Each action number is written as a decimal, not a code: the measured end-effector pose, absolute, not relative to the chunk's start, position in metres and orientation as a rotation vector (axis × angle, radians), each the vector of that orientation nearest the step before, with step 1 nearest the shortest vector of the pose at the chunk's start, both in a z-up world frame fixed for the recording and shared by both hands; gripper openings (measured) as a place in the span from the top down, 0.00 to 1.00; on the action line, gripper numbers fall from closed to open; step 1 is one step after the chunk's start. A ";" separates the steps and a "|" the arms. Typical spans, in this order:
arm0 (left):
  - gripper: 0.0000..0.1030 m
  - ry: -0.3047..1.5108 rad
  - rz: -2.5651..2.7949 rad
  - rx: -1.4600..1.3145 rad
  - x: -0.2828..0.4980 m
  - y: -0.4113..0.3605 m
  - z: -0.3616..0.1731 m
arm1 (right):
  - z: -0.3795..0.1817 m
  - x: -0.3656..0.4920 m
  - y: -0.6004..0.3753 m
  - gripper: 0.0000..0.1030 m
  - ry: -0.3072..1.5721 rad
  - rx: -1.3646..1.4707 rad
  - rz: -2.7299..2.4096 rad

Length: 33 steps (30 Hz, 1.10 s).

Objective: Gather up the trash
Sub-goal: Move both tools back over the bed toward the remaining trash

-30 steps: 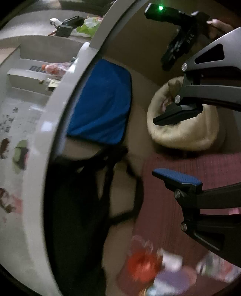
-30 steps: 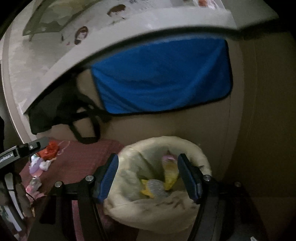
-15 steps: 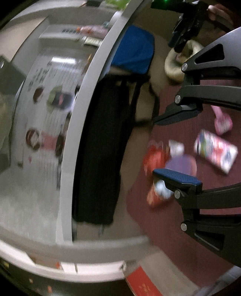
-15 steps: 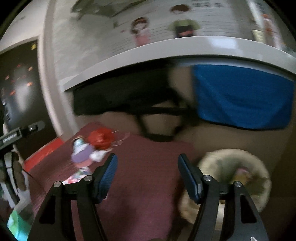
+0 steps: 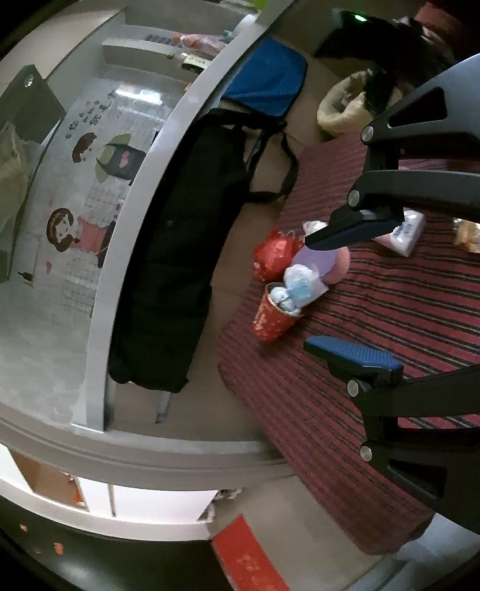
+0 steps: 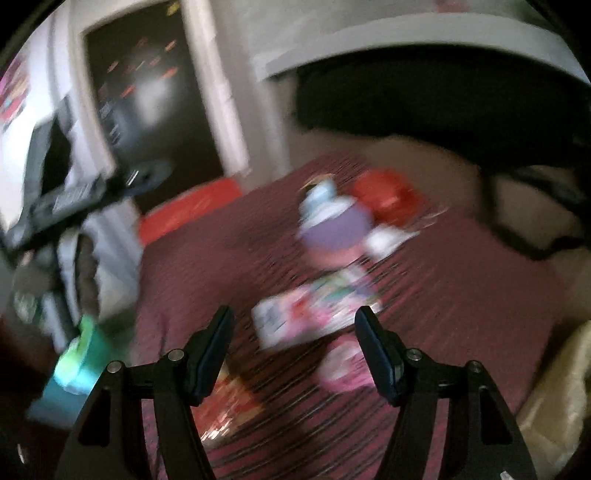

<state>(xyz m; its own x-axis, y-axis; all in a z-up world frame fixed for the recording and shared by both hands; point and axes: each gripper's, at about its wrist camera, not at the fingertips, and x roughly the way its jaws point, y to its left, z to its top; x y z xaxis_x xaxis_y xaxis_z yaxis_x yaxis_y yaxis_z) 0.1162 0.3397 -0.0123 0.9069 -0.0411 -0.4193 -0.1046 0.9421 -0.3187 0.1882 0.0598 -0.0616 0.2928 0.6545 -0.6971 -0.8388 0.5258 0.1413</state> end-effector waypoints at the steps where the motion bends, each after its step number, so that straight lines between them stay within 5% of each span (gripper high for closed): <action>1: 0.52 0.434 0.032 -0.347 0.112 0.341 -0.013 | -0.067 0.183 0.062 0.37 0.800 -0.282 1.033; 14: 0.52 0.386 0.140 -0.324 0.061 0.364 0.010 | -0.129 0.148 0.103 0.37 0.927 -0.481 1.131; 16: 0.52 0.385 0.143 -0.316 0.056 0.361 0.013 | -0.130 0.143 0.103 0.42 0.902 -0.508 1.117; 19: 0.52 0.390 0.130 -0.313 0.057 0.354 0.014 | -0.128 0.142 0.098 0.65 0.882 -0.528 1.088; 20: 0.52 0.395 0.115 -0.317 0.059 0.349 0.013 | -0.127 0.145 0.094 0.81 0.902 -0.496 1.095; 33: 0.52 0.589 -0.199 -0.333 0.140 0.255 -0.056 | -0.101 0.171 -0.021 0.84 0.872 -0.178 0.892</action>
